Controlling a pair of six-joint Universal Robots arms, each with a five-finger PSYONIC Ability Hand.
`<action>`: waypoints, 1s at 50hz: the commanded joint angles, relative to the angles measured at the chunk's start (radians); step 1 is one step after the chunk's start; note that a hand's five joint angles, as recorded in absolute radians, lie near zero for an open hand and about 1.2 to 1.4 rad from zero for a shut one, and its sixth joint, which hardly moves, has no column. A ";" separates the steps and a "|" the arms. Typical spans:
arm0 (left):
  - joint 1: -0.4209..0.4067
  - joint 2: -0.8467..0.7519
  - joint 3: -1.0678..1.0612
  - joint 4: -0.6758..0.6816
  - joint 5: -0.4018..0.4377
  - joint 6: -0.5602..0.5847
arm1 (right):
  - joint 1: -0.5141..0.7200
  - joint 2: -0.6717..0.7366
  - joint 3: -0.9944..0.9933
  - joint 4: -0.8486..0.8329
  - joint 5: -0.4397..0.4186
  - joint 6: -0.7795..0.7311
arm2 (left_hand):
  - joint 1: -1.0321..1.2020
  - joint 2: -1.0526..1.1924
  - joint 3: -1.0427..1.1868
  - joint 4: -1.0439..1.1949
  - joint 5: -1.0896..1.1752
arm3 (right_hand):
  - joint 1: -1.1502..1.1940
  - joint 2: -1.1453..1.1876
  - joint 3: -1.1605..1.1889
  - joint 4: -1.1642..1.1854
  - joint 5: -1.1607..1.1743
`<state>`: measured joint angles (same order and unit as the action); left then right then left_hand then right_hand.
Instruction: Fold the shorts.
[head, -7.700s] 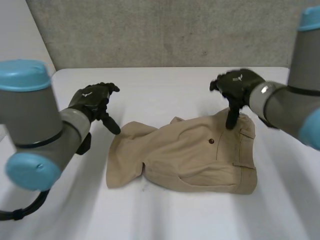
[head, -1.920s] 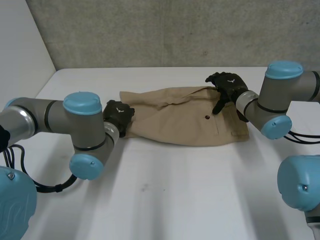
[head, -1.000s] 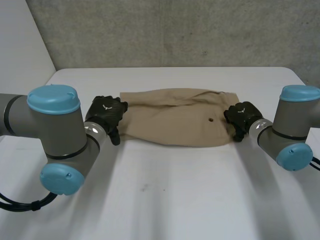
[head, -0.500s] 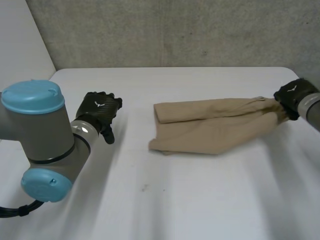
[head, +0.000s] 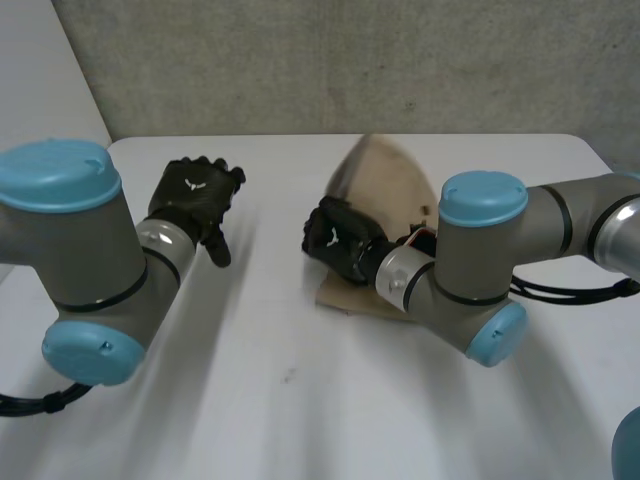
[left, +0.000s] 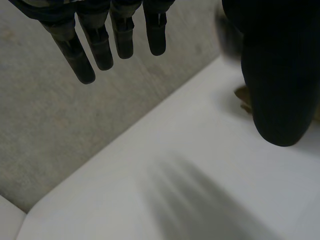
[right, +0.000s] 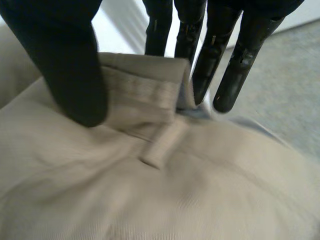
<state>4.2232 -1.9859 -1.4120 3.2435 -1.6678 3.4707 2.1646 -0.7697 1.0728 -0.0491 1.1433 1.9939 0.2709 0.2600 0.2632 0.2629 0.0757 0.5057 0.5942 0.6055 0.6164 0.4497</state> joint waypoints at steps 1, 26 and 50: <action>-0.008 -0.025 0.137 0.002 -0.001 -0.079 | -0.058 -0.107 0.038 0.012 -0.010 0.272 | -0.028 -0.017 -0.020 -0.020 -0.007 | -0.331 -0.420 -0.431 -0.442 -0.450; -0.206 -0.530 0.693 -0.085 0.095 -0.093 | -0.292 -0.036 -0.203 0.299 0.087 0.873 | -0.013 -0.002 -0.006 -0.005 0.007 | -0.331 -0.420 -0.431 -0.442 -0.450; -0.195 -0.562 0.710 -0.288 0.026 -0.084 | -0.290 0.097 -0.344 0.411 0.150 0.703 | -0.034 -0.023 -0.026 -0.026 -0.013 | -0.331 -0.420 -0.431 -0.442 -0.450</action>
<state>4.0324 -2.6177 -0.6981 2.9667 -1.6428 3.3876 1.8725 -0.5857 0.7152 0.3564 1.2492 2.7521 0.2449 0.2496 0.2631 0.2629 0.0757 0.1600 0.2174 0.2132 0.2337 0.0698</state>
